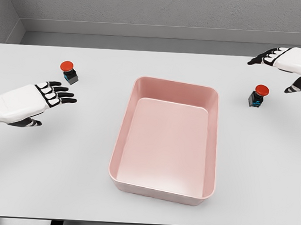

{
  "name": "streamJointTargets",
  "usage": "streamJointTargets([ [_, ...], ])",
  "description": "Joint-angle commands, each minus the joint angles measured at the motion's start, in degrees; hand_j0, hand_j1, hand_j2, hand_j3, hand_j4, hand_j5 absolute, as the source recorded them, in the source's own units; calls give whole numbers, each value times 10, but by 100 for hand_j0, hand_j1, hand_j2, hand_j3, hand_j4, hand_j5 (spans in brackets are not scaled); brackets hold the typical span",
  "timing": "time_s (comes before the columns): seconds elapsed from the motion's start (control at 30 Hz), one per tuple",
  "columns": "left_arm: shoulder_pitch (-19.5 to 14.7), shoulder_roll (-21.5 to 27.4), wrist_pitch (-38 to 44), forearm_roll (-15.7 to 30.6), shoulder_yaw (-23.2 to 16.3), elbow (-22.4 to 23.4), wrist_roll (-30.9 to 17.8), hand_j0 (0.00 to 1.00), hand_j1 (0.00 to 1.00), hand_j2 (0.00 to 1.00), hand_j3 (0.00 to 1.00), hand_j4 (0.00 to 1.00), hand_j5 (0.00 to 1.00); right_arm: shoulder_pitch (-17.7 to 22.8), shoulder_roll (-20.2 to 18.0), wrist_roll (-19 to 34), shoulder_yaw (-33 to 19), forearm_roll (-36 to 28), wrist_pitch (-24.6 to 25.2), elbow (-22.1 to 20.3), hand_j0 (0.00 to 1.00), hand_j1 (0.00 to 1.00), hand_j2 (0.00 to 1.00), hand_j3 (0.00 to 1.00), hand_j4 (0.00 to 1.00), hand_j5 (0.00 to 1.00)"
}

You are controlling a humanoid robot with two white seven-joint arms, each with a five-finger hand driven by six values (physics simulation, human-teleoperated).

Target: Put the industrial switch in the basket with both arms

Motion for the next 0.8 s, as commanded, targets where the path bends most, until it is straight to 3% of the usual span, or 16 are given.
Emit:
streamJointTargets([
  [0.0,1,-1,0,2,0,3,0,100,100,100,100,100,100,0,0,-1,1,-3,1,0,100,100,100,100,100,100],
  [0.13,-56,-38,0,2,-1,75,0,100,100,100,100,100,100,-2,6,2,10,-3,1,5,100,100,100,100,100,100],
  [0.2,-109,-62,0,4,-60,122,2,100,100,100,100,100,100,0,7,1,25,-3,1,6,100,100,100,100,100,100],
  [0.33,-176,-117,0,-6,-102,188,-23,100,100,100,100,100,100,0,8,0,35,-6,1,19,100,100,100,100,100,100],
  [0.4,-185,-139,0,-13,-108,194,-82,100,100,100,100,100,100,0,10,1,49,-5,1,24,100,100,100,100,100,100],
  [0.6,-234,-174,0,-53,-110,244,-88,100,100,100,100,100,100,0,32,7,52,-2,1,48,100,100,100,100,100,100],
  [0.67,-261,-207,0,-79,-110,307,-87,100,100,100,100,100,100,1,39,7,51,-1,1,61,100,100,100,100,100,100],
  [0.77,-281,-238,0,-86,-110,364,-87,100,100,100,100,100,100,-1,40,5,51,-1,1,83,100,100,100,100,100,100],
])
